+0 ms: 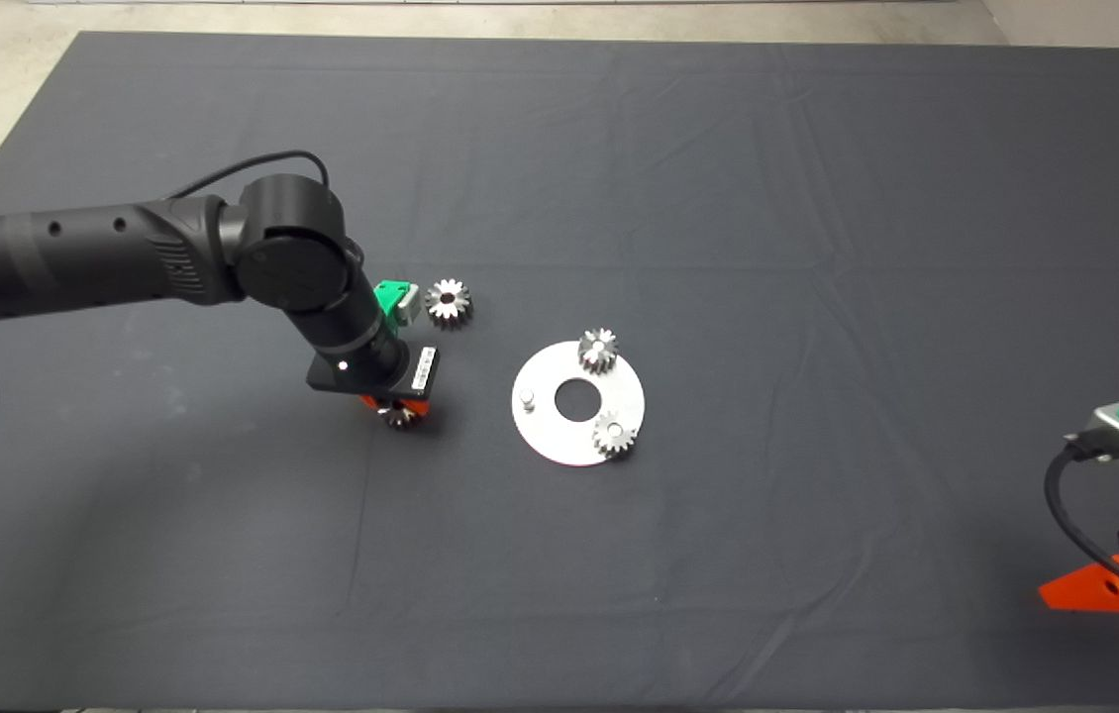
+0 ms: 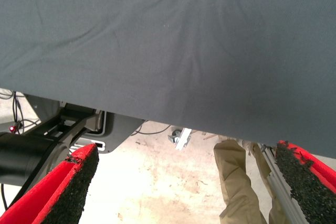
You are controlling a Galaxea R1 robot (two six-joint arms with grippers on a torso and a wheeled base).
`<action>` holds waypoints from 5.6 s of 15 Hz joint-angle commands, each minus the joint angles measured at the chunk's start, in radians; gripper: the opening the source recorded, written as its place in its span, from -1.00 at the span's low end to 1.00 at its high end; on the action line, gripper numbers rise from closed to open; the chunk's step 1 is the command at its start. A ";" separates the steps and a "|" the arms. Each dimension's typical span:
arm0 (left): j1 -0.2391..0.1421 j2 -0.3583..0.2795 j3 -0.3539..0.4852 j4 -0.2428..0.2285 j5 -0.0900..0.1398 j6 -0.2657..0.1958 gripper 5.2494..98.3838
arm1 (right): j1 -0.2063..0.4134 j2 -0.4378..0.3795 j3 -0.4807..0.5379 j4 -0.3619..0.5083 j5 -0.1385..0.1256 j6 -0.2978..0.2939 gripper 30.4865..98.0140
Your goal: Remove an incorrectly installed larger gear and replace it with the correct smaller gear
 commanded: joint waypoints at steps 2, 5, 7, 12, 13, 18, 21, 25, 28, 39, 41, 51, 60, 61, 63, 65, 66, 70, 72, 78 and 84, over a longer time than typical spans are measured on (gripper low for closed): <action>-0.079 0.018 0.019 -0.006 0.045 -0.002 -0.57 | 0.011 0.029 -0.023 0.028 -0.045 -0.003 0.73; -0.169 0.060 0.018 -0.067 0.081 -0.007 -0.60 | 0.010 0.051 -0.042 0.026 -0.045 -0.003 0.73; -0.202 0.081 0.018 -0.077 0.081 -0.028 -0.59 | 0.010 0.068 -0.054 0.026 -0.045 -0.002 0.73; -0.202 0.181 0.012 -0.168 0.081 -0.039 -0.60 | 0.011 0.082 -0.063 0.026 -0.046 0.003 0.73; -0.202 0.192 0.019 -0.197 0.081 -0.039 -0.61 | 0.011 0.082 -0.065 0.025 -0.043 0.004 0.73; -0.197 0.251 0.025 -0.167 0.078 -0.154 -0.61 | 0.025 0.092 -0.115 0.006 -0.046 -0.044 0.73; -0.193 0.298 0.039 -0.061 0.072 -0.258 -0.61 | 0.031 0.091 -0.115 0.008 -0.048 -0.094 0.73; -0.129 0.314 0.038 0.065 0.074 -0.298 -0.62 | 0.036 0.094 -0.116 0.008 -0.046 -0.120 0.73; -0.099 0.310 0.039 0.089 0.075 -0.301 -0.62 | 0.036 0.113 -0.132 0.008 -0.046 -0.136 0.73; -0.094 0.302 0.007 0.116 0.087 -0.274 -0.63 | 0.036 0.134 -0.152 0.008 -0.049 -0.141 0.73; -0.094 0.300 0.012 0.115 0.108 -0.274 -0.63 | 0.036 0.135 -0.154 0.008 -0.049 -0.141 0.73; -0.093 0.332 0.072 0.110 0.107 -0.310 -0.63 | 0.111 0.151 -0.169 0.012 -0.051 -0.141 0.73; -0.093 0.322 0.051 0.116 0.113 -0.298 -0.63 | 0.114 0.141 -0.157 0.016 -0.051 -0.132 0.73; -0.093 0.320 0.050 0.116 0.115 -0.295 -0.63 | 0.114 0.143 -0.157 0.017 -0.051 -0.132 0.73; -0.093 0.308 0.054 0.116 0.126 -0.295 -0.63 | 0.114 0.144 -0.157 0.017 -0.051 -0.132 0.73; -0.093 0.303 0.053 0.118 0.127 -0.288 -0.63 | 0.116 0.149 -0.158 0.017 -0.051 -0.132 0.73; -0.089 0.303 0.051 0.118 0.127 -0.281 -0.63 | 0.116 0.149 -0.158 0.017 -0.051 -0.132 0.73; -0.055 0.299 0.041 0.138 0.125 -0.278 -0.63 | 0.116 0.149 -0.160 0.017 -0.051 -0.132 0.73; -0.055 0.303 0.041 0.139 0.124 -0.277 -0.63 | 0.116 0.155 -0.161 0.017 -0.051 -0.132 0.73; -0.053 0.319 -0.028 0.141 0.119 -0.235 -0.63 | 0.137 0.172 -0.160 0.018 -0.051 -0.131 0.73; -0.055 0.327 -0.053 0.141 0.122 -0.214 -0.64 | 0.137 0.184 -0.158 0.017 -0.049 -0.131 0.73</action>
